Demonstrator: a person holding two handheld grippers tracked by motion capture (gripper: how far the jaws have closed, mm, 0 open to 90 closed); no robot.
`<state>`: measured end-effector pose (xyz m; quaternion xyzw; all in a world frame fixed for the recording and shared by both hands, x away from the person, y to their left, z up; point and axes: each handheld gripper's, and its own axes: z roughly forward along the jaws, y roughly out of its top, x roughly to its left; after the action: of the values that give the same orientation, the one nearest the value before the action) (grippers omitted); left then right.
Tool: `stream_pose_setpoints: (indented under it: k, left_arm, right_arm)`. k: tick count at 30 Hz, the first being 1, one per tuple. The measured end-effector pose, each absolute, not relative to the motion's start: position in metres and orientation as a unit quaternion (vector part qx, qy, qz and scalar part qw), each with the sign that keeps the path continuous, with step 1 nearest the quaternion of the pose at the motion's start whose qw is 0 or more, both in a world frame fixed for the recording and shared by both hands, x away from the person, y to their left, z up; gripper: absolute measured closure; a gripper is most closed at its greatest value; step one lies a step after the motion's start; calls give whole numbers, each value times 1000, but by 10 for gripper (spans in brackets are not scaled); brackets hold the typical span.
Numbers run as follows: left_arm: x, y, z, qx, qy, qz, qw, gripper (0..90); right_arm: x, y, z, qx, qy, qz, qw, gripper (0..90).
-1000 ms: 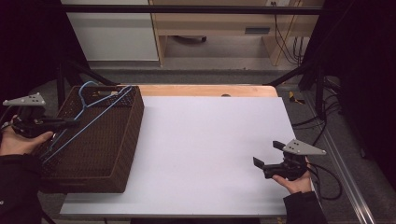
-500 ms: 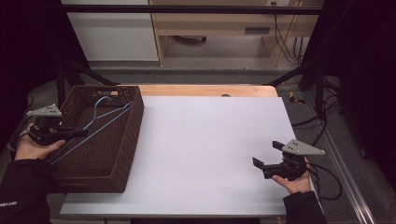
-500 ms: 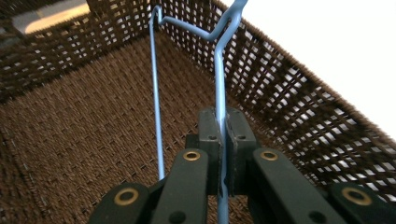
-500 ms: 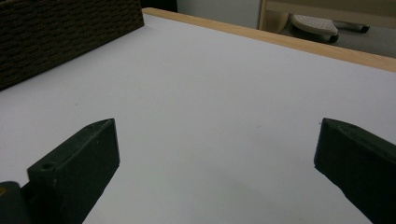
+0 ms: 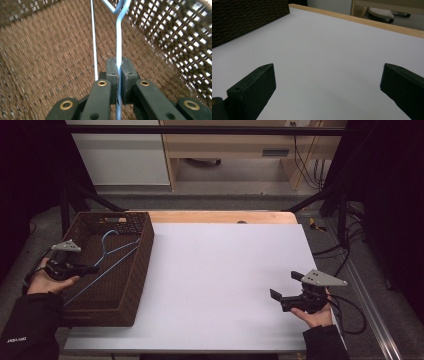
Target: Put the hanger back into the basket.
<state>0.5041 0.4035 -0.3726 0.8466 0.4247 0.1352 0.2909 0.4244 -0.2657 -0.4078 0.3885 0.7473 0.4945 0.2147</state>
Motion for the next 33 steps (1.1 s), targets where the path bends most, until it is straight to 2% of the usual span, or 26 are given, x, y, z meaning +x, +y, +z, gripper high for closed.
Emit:
stream_pose_setpoints:
  k: [6,9,18,21,26,29,33]
  left_arm:
    - [504,399,-384,866,418,120,247,843]
    - [500,398,-381,868,411,119,252,779]
    - [467,387,-346,841,388,164,339,566]
    - [456,378,-337,823,382,194,372,476]
    - [439,359,-326,786,383,213,437,350]
    - [431,347,-325,773,390,221,450,241]
    - [421,329,-328,764,379,231,469,174]
  right_arm:
    - [424,-266,-408,388,747,495,215,6]
    - [424,-266,-407,386,748,494,216,6]
    - [423,-267,-405,388,743,499,218,6]
    - [422,-266,-404,387,742,503,216,6]
    - [422,-266,-403,386,740,507,215,5]
    - [422,-267,-403,386,738,509,217,5]
    - [421,-267,-402,388,737,510,216,5]
